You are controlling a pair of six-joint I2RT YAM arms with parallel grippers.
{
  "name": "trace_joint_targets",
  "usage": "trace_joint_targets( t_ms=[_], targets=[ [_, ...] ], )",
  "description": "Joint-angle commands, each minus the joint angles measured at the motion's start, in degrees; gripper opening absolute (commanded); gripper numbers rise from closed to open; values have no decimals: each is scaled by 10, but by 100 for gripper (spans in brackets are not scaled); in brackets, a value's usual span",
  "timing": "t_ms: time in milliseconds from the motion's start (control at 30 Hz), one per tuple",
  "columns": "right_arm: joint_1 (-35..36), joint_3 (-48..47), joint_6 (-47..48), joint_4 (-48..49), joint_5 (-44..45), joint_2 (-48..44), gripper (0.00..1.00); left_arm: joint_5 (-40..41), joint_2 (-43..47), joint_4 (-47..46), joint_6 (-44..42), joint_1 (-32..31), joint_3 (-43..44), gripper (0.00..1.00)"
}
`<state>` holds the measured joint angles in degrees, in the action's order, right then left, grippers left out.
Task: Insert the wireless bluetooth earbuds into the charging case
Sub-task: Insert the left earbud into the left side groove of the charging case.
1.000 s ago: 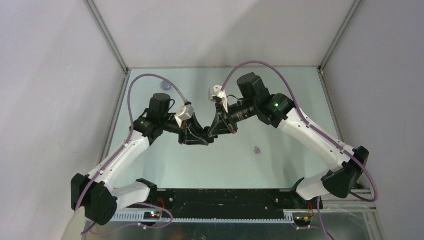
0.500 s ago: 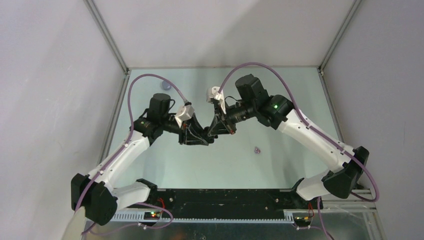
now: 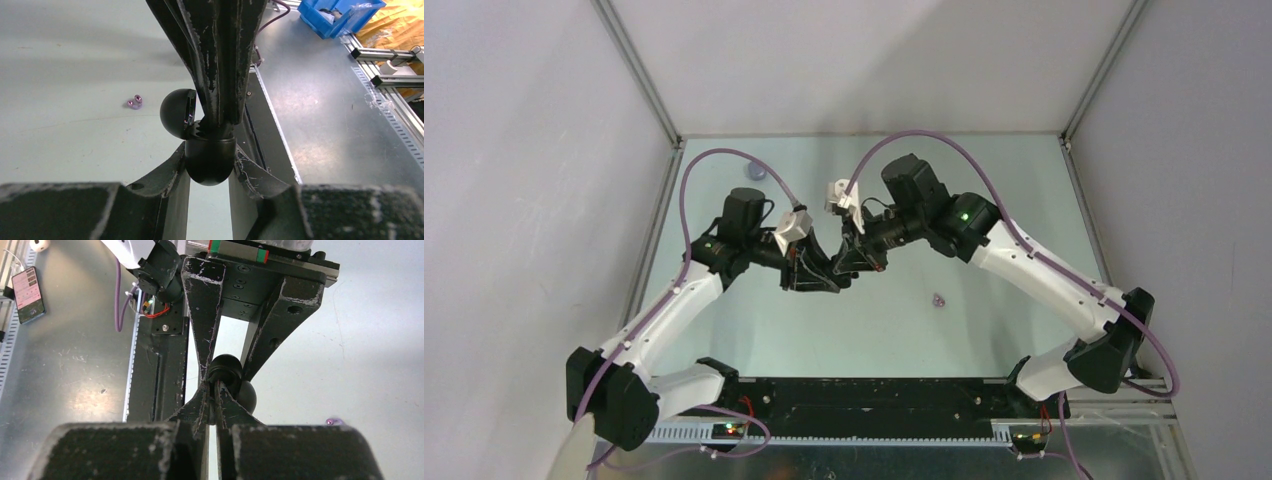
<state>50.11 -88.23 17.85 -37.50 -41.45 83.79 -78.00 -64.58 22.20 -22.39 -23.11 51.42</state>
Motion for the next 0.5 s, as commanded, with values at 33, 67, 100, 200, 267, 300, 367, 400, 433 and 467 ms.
trace_joint_targets(
  t_ms=[33, 67, 100, 200, 267, 300, 367, 400, 433, 467],
  targets=[
    [16, -44, 22, -14, 45, 8, 15, -24, 9, -27, -13, -7, 17, 0],
    [17, -49, 24, -25, 45, 7, 19, -24, 9, -27, -13, -7, 17, 0],
    [16, -59, 28, -31, 44, 3, 24, -23, 8, -26, -13, -6, 17, 0],
    [15, -78, 36, -59, 37, -5, 32, -23, 7, -26, -13, -7, 17, 0],
    [13, -88, 42, -72, 29, -14, 38, -23, 7, -26, -13, -7, 18, 0],
    [12, -91, 43, -78, 27, -15, 39, -23, 6, -26, -13, -6, 19, 0],
    [10, -93, 46, -83, 22, -21, 41, -23, 6, -25, -13, -6, 19, 0],
    [10, -93, 48, -84, 22, -24, 41, -23, 6, -26, -13, -7, 19, 0],
    [10, -93, 50, -85, 23, -26, 40, -23, 6, -25, -13, -6, 19, 0],
    [9, -91, 52, -85, 25, -30, 34, -22, 6, -24, -13, -7, 20, 0]
  ],
)
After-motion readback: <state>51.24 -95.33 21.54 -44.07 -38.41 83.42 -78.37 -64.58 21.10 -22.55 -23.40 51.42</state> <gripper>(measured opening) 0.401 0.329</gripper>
